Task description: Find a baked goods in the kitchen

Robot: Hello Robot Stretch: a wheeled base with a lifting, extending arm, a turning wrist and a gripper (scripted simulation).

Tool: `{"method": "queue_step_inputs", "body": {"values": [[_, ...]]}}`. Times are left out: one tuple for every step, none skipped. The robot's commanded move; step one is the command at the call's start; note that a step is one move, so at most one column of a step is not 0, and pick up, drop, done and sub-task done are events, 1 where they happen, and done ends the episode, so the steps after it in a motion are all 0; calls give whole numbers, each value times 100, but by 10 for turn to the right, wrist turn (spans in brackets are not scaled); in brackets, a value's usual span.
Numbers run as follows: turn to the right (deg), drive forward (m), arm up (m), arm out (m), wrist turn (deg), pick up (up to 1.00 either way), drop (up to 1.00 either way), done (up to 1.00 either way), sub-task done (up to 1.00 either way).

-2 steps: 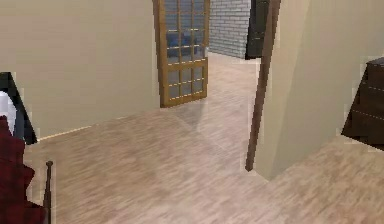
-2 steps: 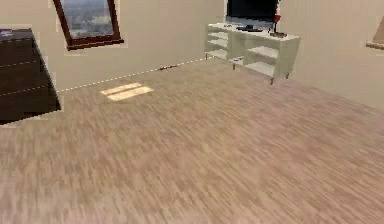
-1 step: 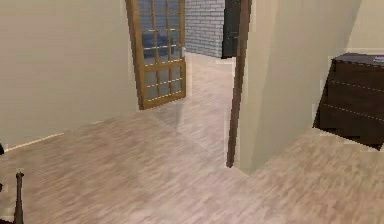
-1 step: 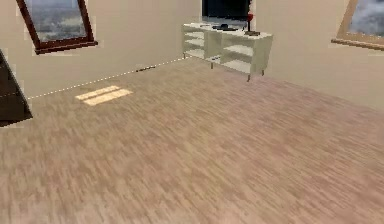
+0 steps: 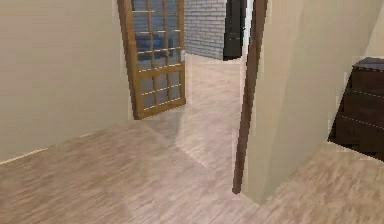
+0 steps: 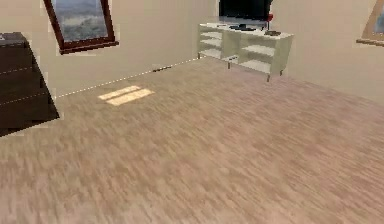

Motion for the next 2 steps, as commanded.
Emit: {"method": "queue_step_inputs", "body": {"values": [[-150,0,0,0,0,0,0,0,0],[0,100,0,0,0,0,0,0,0]]}}
